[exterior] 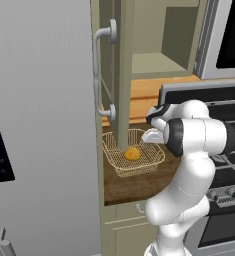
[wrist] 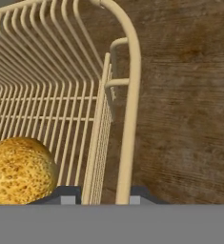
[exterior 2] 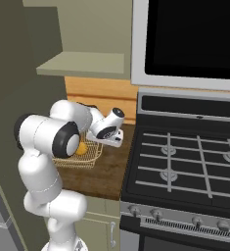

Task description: Open the cabinet, pick up the bread from the cabinet and place it in the basket. Then move the basket to the dining counter.

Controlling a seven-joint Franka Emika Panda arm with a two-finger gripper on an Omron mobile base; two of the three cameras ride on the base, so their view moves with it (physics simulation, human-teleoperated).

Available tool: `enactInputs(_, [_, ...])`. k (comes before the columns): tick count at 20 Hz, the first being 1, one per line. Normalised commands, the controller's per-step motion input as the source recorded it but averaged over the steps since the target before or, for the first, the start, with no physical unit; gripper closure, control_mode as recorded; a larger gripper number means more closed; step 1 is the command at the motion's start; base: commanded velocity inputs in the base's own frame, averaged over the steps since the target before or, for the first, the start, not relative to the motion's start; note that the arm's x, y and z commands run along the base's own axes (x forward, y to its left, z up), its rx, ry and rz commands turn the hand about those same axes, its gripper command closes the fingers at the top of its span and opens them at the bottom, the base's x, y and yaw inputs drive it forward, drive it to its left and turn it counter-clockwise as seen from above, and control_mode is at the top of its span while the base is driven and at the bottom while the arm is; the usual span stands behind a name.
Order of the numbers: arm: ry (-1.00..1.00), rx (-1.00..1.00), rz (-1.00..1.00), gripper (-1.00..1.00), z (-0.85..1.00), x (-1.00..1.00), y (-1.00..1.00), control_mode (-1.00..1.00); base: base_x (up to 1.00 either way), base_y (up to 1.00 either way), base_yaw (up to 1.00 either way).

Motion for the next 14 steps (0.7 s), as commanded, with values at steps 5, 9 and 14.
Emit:
enactInputs(5, [-0.03,0.00,0.00,1.00,0.14,-0.15,0.00,-1.00,0.00,0.00,0.00])
enactInputs(9, [-0.04,0.02,-0.05,1.00,0.30,-0.51,-0.21,-1.00,0.00,0.00,0.00])
enactInputs(14, [0.00,0.05,-0.12,1.00,0.57,-0.36,-0.31,-1.00,0.00,0.00,0.00])
